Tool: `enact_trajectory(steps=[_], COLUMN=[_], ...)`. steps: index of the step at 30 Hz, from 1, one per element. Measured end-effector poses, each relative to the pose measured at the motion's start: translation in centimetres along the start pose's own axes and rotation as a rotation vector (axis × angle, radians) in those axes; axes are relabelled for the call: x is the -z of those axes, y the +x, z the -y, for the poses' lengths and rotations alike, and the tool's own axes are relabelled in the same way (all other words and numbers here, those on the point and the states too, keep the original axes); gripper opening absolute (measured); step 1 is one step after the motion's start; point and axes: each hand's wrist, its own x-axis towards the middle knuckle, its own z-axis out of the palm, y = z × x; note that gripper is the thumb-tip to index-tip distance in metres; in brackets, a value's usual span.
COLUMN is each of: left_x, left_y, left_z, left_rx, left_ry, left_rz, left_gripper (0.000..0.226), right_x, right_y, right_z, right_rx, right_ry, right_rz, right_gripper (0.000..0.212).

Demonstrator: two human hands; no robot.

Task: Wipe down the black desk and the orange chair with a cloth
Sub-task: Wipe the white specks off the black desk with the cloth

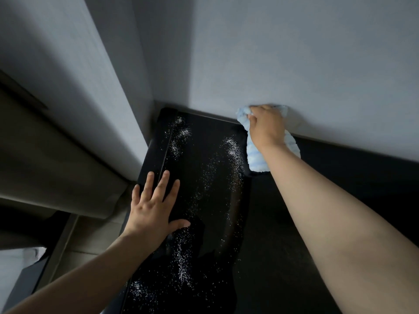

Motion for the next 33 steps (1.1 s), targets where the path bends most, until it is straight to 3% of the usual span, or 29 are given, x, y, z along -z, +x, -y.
enact_trajectory(steps=[12, 33], left_x=[0.2, 0.5], left_y=[-0.2, -0.2], left_z=[-0.2, -0.2], left_rx=[-0.002, -0.023], left_ry=[0.015, -0.025], left_rz=[0.029, 0.031], left_gripper=[0.101, 0.100], right_x=[-1.7, -2.0], right_y=[-1.2, -11.8], right_z=[0.1, 0.6], right_rx=[0.011, 0.052], right_ry=[-0.034, -0.084], right_rz=[0.122, 0.106], right_gripper=[0.026, 0.031])
